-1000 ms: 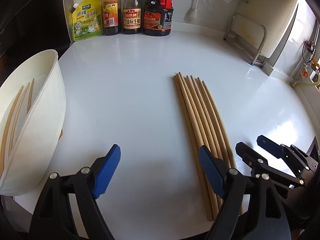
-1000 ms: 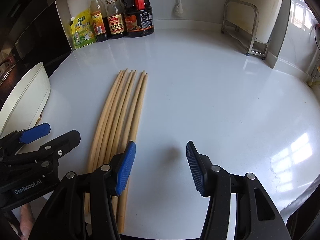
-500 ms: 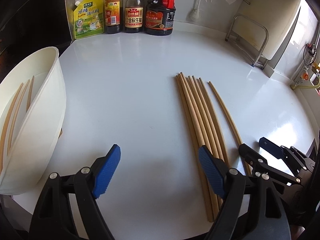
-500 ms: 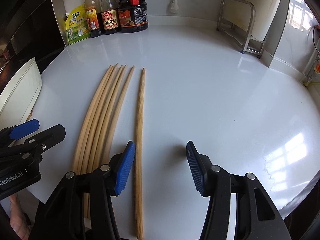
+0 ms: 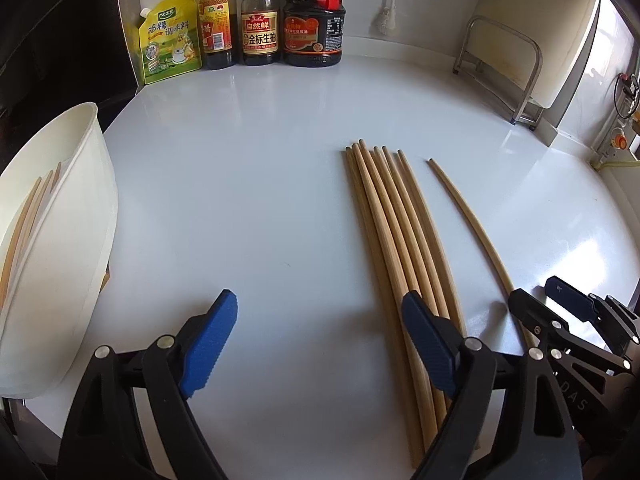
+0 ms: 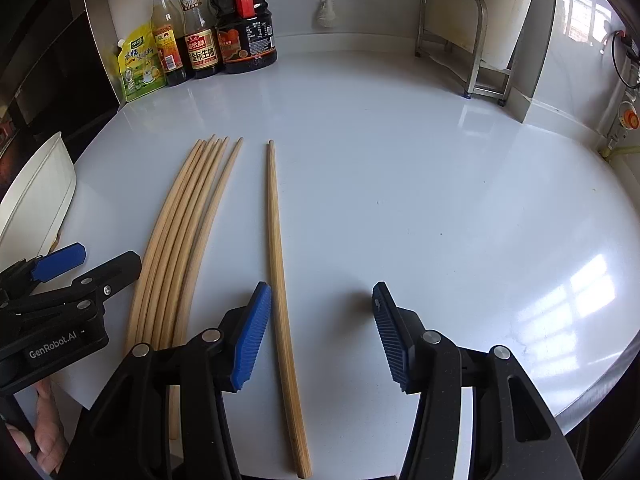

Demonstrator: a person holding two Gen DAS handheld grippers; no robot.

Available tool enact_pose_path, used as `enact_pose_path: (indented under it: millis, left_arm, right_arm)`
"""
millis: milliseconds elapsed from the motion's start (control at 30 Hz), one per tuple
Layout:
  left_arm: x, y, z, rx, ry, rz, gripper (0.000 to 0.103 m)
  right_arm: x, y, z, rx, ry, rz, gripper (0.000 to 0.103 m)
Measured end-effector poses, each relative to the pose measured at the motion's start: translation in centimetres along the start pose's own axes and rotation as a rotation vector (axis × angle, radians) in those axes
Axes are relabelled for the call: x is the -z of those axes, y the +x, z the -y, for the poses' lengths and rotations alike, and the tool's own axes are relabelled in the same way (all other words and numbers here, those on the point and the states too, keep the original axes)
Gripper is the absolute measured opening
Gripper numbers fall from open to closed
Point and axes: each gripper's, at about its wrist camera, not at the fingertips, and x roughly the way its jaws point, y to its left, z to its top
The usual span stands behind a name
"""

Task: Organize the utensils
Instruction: 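Nudge one chopstick out of the row with the right tool while the left tool separates another, then close the left tool on one chopstick while the right tool grasps another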

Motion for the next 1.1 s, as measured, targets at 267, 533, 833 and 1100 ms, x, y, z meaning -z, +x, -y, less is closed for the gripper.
enact_pose_path:
  millis: [267,533,833,1100]
  left_arm:
    - [0.1,0.5,-0.5,0.001,-0.015,-0.015,0.083]
    - [-0.1,1.4,0.6,-0.046,0.022,-0.018,0.087]
    - [-0.3,1.1,0.1,-0.044,0.012,-0.007,0.069]
    - [-0.1,0.6,0.4,-0.025,0.029,0.000,0.038]
  right_arm:
    - [-0.1,-0.1,0.1,-0.006,0.002,0.001,0.051]
    - [-0.1,0.0,0.2,-0.010,0.013,0.002,0.051]
    - [-0.2,0.3,-0.3,0.013,-0.027,0.007,0.051]
    - [-0.3,0.7,-1.3,0.000,-0.095,0.027,0.050]
